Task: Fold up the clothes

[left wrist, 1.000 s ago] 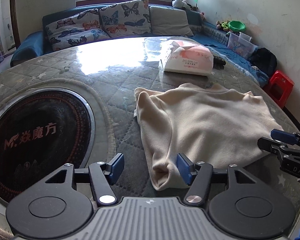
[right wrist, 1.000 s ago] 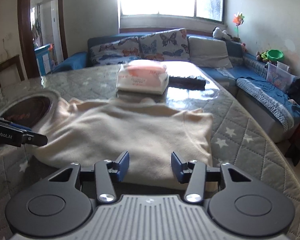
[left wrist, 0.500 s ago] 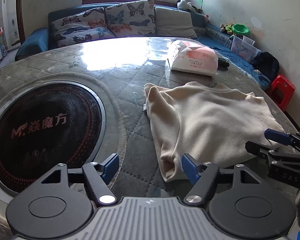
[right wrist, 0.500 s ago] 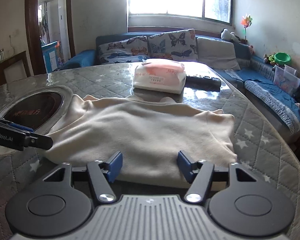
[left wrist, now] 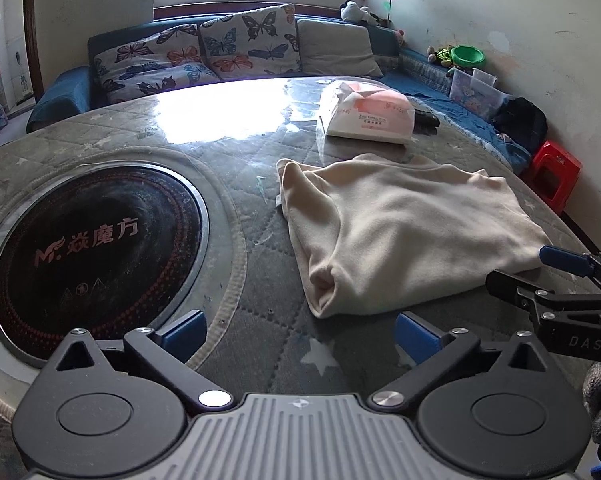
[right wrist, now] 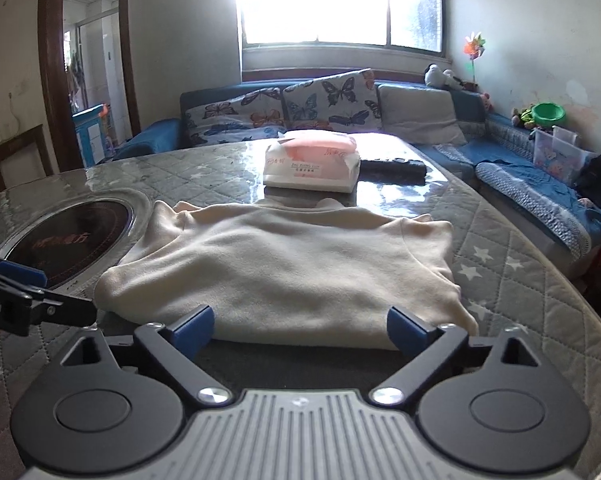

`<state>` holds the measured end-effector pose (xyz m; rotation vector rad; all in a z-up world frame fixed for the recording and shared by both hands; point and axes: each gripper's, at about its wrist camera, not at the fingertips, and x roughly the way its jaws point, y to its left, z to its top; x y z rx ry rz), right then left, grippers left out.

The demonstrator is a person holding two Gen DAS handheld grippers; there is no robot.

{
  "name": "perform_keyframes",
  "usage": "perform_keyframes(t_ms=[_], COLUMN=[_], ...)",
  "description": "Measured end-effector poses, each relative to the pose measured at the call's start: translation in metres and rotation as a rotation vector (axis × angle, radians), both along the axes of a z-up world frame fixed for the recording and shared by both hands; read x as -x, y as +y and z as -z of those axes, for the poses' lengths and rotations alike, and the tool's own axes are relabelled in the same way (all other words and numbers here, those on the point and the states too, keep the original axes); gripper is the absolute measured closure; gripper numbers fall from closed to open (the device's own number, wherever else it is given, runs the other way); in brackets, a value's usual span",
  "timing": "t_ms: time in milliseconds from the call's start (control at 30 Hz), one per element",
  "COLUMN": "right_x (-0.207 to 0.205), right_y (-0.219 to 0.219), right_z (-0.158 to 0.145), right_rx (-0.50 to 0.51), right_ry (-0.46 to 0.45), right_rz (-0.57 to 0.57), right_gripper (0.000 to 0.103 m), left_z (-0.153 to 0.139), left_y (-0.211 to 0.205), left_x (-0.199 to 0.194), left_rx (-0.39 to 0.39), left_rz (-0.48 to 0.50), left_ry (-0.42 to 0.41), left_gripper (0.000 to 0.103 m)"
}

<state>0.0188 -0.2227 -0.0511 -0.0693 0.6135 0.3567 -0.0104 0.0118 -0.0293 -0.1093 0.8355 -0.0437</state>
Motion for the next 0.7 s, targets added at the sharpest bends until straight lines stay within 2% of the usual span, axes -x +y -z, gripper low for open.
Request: perform_keyframes(t_ms=[67, 300, 700], right_x=[0.005, 0.020, 0.034], right_y=[-0.001, 0.001, 0.003], right_z=[0.000, 0.001, 0.006], right_rx=[-0.002, 0.025, 0.040], right_ry=[-0.006, -0.010, 0.021], right_rz=[0.013, 0.057, 0.074], right_gripper=[0.000, 0.000, 0.000], left_z=[-0.001, 0.000, 0.008], left_y=[-0.001, -0.004, -0.001], left_x=[0.005, 0.018, 0.033], left_rx=[-0.005, -0.025, -0.011], left_rz=[0.009, 0.021, 0.005], left_ry=[-0.001, 0.014, 0.042], left_gripper=[0.000, 0.000, 0.000])
